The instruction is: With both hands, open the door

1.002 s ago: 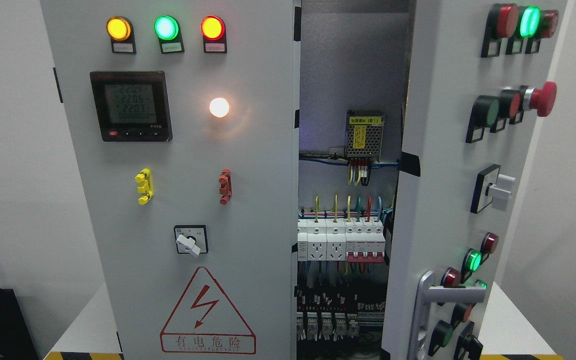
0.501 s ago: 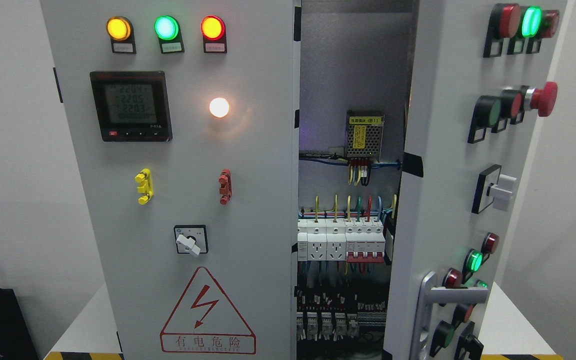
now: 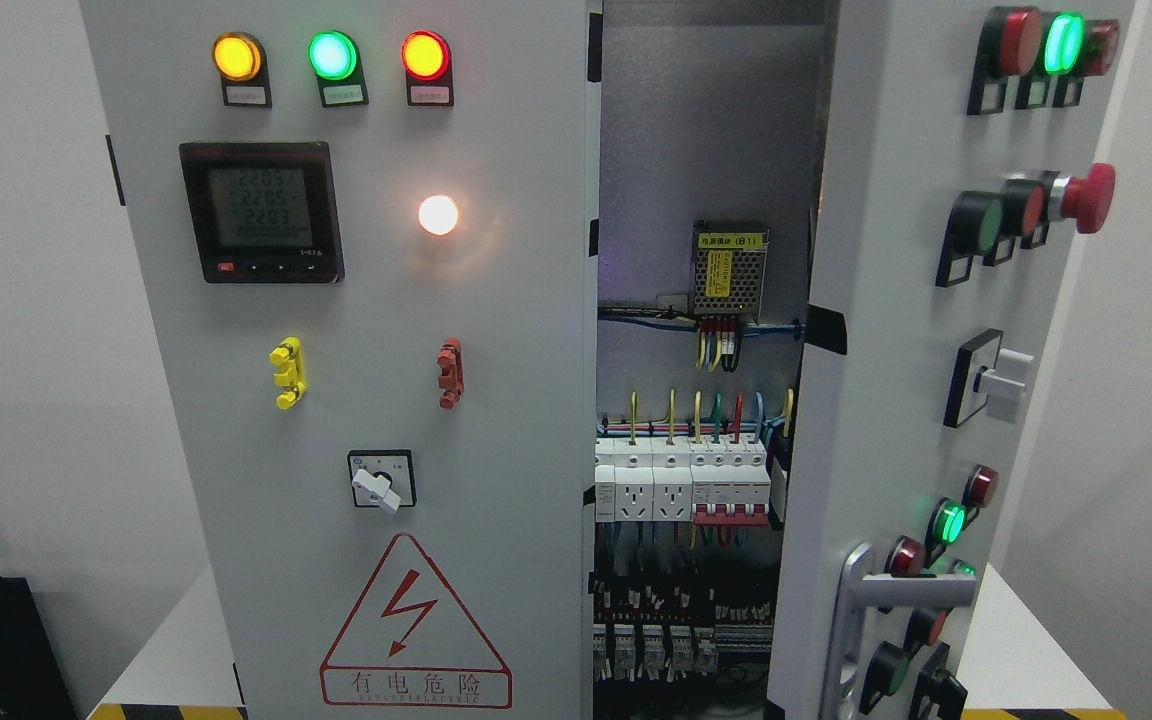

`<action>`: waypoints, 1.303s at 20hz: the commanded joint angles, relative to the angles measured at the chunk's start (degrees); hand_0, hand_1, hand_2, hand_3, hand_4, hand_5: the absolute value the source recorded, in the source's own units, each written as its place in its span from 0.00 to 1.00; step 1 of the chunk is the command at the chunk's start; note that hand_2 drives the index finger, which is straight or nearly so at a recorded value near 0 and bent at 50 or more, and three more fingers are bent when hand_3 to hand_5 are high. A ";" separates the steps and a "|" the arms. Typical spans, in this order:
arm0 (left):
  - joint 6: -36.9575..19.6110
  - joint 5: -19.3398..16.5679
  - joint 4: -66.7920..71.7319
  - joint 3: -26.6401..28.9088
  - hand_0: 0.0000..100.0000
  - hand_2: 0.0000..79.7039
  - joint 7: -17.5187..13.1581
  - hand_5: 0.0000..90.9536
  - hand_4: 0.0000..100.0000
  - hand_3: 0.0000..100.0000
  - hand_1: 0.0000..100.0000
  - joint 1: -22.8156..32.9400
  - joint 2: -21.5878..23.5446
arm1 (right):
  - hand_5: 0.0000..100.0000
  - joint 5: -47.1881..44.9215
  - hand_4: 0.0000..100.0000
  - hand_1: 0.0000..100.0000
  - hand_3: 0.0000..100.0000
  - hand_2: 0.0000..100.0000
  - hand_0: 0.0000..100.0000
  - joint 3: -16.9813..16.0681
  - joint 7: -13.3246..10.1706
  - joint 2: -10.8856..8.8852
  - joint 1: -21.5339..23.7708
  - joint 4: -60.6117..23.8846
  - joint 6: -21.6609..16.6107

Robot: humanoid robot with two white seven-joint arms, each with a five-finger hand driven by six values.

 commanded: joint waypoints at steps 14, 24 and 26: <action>-20.95 77.09 -84.60 49.79 0.12 0.00 -24.06 0.00 0.00 0.00 0.39 59.60 46.95 | 0.00 -0.01 0.00 0.39 0.00 0.00 0.12 0.00 -0.04 -0.06 0.00 0.00 -0.05; -18.50 88.11 -82.67 60.72 0.12 0.00 -31.10 0.00 0.00 0.00 0.39 52.50 73.23 | 0.00 -0.01 0.00 0.39 0.00 0.00 0.12 0.00 -0.04 0.02 0.00 0.00 -0.05; -17.96 89.77 -82.06 61.77 0.12 0.00 -31.10 0.00 0.00 0.00 0.39 51.62 77.02 | 0.00 -0.01 0.00 0.39 0.00 0.00 0.12 0.00 -0.04 0.02 0.00 0.00 -0.05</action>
